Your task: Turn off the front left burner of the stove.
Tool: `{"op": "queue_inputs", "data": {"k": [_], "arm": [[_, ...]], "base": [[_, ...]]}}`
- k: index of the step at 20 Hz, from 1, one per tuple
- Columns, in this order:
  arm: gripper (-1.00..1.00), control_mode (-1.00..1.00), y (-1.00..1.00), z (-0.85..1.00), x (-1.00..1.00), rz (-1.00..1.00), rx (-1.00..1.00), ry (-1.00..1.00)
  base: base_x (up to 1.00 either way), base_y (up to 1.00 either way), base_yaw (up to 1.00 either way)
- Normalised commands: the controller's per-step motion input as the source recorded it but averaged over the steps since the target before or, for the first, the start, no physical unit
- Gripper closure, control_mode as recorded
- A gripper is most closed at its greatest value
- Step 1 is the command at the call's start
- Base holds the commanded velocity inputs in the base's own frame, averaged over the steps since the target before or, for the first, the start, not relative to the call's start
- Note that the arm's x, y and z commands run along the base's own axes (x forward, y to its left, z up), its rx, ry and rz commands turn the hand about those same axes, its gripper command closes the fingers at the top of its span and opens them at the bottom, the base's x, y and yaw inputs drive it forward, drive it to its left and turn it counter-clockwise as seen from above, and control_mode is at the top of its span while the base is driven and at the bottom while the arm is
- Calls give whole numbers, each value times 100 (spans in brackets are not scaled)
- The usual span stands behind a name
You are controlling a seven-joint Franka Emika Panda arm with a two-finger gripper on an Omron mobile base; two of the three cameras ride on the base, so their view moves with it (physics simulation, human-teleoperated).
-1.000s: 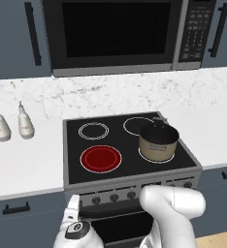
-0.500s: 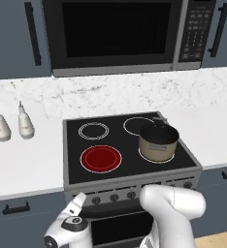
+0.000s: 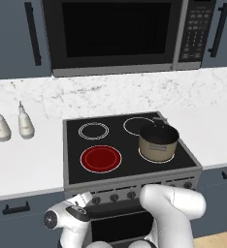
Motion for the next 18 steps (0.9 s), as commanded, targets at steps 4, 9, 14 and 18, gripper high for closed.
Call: {"op": "queue_inputs", "data": {"k": [4,9,14,18], "arm": [[100,-100,0,0,0,-41,49,-2],[100,-100,0,0,0,-43,47,-6],[100,-100,0,0,0,-44,46,-11],[100,-100,0,0,0,-47,44,-13]], "base": [[0,0,0],[0,0,0],[0,0,0],[0,0,0]]}}
